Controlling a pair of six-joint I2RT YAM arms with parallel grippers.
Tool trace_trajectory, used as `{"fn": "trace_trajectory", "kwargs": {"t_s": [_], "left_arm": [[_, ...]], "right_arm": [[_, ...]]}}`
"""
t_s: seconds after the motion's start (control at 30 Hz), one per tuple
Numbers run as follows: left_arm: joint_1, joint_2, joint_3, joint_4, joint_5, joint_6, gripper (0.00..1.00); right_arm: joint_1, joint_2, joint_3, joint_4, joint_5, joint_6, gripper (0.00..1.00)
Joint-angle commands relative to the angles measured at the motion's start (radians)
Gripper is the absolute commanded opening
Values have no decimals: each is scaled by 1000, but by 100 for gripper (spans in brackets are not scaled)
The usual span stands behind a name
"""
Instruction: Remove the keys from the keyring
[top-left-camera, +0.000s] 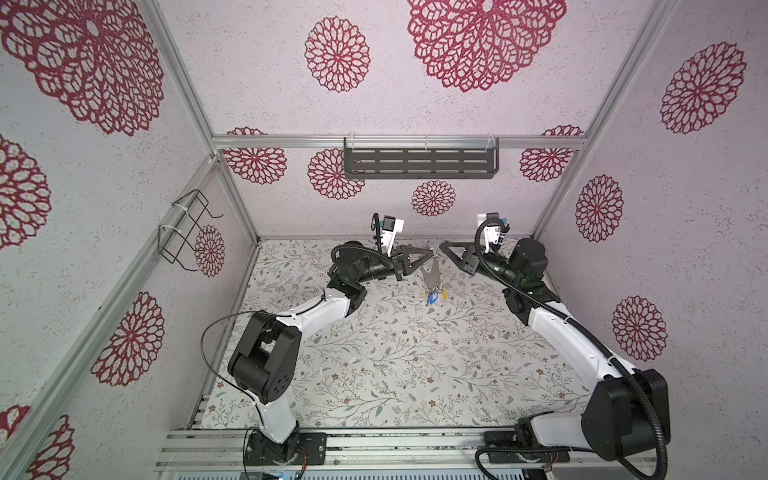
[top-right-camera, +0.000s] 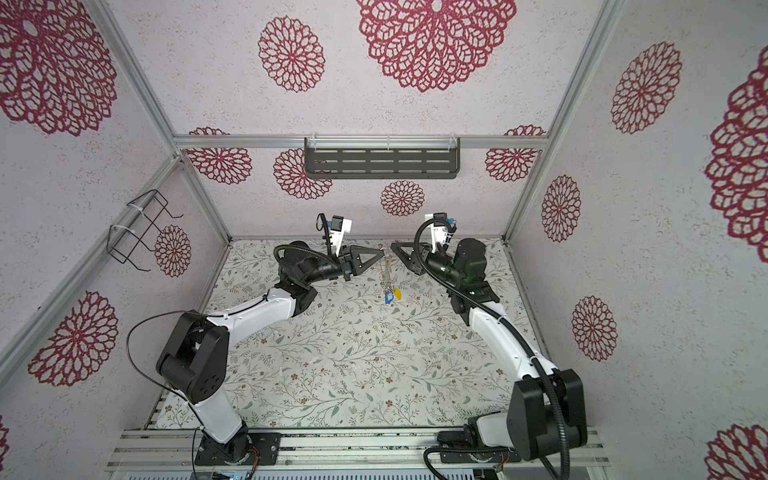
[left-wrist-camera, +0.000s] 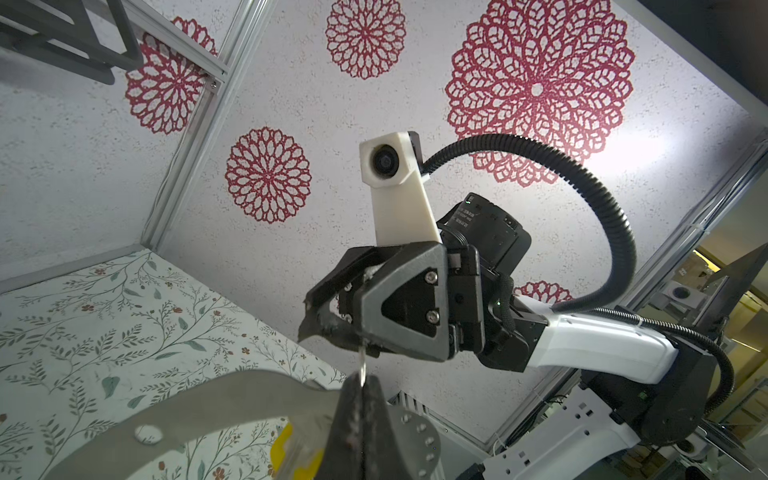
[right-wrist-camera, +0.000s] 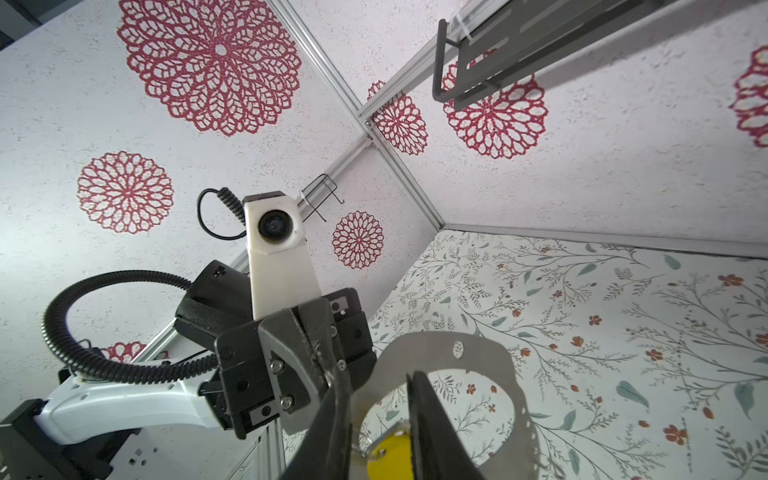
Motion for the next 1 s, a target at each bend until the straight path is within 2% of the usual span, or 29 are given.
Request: {"fn": "trace_trajectory", "kwargs": {"t_s": [0.0, 0.27, 0.63, 0.73, 0.87, 0.9, 0.97], "left_arm": [[8, -31, 20, 44, -7, -3, 0], [10, -26, 24, 62, -26, -12, 0], [7, -2, 22, 72, -22, -25, 0], [8, 6, 20, 58, -16, -12, 0], [12, 14, 22, -10, 2, 48, 1], [17, 12, 17, -28, 11, 71, 9], [33, 8, -2, -39, 34, 127, 17]], "right_arm": [[19, -21, -1, 133, -53, 54, 24], [38, -22, -44, 144, -51, 57, 17], [50, -9, -20, 145, -54, 56, 0], [50, -11, -6, 111, -50, 37, 0], [51, -20, 49, -58, -17, -86, 0], [50, -24, 79, -156, 5, -150, 0], [55, -34, 141, -349, 74, -315, 0]]}}
